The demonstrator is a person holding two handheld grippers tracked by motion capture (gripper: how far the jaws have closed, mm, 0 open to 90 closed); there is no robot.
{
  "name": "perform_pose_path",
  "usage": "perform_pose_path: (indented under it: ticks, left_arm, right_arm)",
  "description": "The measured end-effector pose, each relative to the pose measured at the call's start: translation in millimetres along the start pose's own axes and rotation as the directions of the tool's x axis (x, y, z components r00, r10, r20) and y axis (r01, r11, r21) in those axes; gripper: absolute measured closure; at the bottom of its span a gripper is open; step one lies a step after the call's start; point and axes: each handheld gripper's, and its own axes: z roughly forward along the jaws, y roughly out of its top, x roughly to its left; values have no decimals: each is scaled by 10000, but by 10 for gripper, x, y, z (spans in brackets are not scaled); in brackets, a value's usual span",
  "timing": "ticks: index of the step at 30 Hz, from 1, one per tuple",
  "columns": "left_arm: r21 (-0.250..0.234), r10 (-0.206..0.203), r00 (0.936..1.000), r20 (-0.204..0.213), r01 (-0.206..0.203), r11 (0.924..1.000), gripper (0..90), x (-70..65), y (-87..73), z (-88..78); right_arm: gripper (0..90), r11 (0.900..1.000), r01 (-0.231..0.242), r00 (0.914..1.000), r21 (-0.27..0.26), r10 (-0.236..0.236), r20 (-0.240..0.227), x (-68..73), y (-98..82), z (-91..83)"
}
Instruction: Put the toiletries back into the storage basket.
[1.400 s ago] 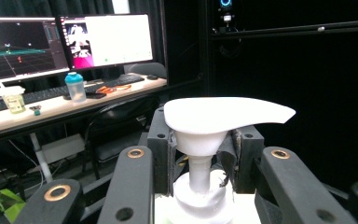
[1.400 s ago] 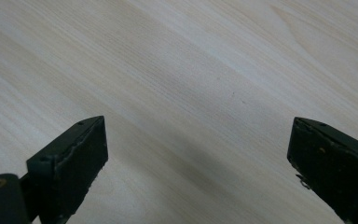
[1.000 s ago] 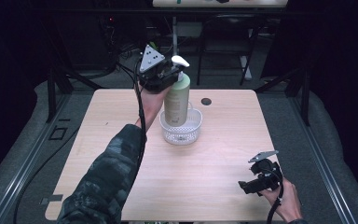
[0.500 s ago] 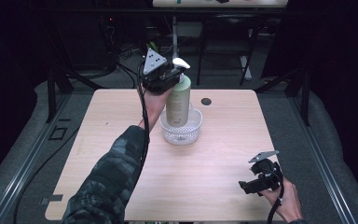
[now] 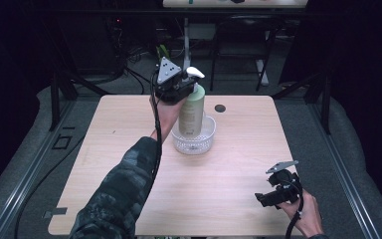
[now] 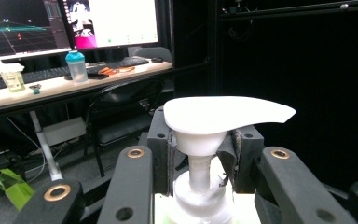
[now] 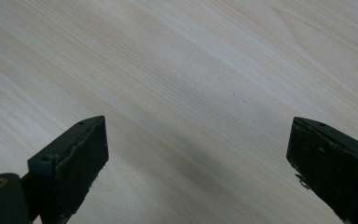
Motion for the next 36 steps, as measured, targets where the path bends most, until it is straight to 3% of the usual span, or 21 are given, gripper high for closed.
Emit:
perform_pose_path:
  ticks: [19,36]
  left_arm:
    - [372,77,10000,1,-77,9993,676,-39,-185,87]
    - [590,-179,9998,-101,184,9981,676,-25,-355,151]
  right_arm:
    - [51,10000,29,10000,42,-29,34,2,-2,-4]
    - [54,10000,69,10000,10,-69,-25,1,-2,0]
